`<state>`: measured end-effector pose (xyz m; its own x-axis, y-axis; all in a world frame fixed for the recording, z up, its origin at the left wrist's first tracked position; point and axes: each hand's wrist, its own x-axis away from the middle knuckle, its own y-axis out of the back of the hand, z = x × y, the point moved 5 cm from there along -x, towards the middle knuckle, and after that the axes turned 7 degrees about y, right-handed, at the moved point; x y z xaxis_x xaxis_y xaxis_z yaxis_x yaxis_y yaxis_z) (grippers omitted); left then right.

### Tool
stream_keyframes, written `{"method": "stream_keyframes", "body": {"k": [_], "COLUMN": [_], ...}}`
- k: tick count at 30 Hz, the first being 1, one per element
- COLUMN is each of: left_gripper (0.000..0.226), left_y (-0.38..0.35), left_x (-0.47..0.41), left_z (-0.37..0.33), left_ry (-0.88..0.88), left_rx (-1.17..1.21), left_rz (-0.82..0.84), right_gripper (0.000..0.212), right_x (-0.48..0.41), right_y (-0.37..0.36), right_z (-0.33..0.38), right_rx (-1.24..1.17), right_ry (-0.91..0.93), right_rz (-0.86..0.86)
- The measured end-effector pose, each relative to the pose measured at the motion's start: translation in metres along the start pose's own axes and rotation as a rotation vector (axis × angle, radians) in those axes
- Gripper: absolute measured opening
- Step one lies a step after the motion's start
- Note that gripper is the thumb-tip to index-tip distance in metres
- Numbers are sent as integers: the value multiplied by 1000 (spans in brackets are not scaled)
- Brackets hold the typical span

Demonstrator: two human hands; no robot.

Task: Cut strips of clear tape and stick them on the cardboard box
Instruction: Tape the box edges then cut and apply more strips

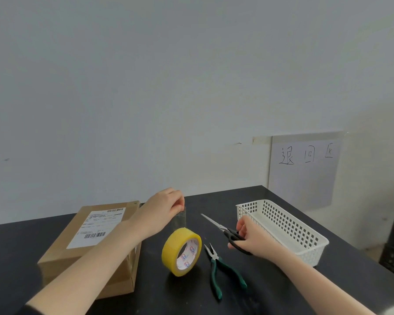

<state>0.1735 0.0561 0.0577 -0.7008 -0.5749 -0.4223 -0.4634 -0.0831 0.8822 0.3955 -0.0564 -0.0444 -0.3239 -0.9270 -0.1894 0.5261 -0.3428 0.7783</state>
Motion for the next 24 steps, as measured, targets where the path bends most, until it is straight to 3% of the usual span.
{"method": "stream_keyframes", "body": {"k": [3,10,24], "left_gripper": [4,5,9], "left_y": [-1,-4,-2], "left_x": [-2,-5,-5], "left_z": [0,2,2], "left_ry": [1,22,18], "left_rx": [-8,-20,1], "left_rz": [-6,-27,-16], "right_gripper": [59,67,68], "right_x": [4,8,11], "right_y": [14,31,26], "right_z": [15,22,58], "right_rx": [54,160,129], "right_ry": [47,104,273], "right_rz": [-8,15,180]}}
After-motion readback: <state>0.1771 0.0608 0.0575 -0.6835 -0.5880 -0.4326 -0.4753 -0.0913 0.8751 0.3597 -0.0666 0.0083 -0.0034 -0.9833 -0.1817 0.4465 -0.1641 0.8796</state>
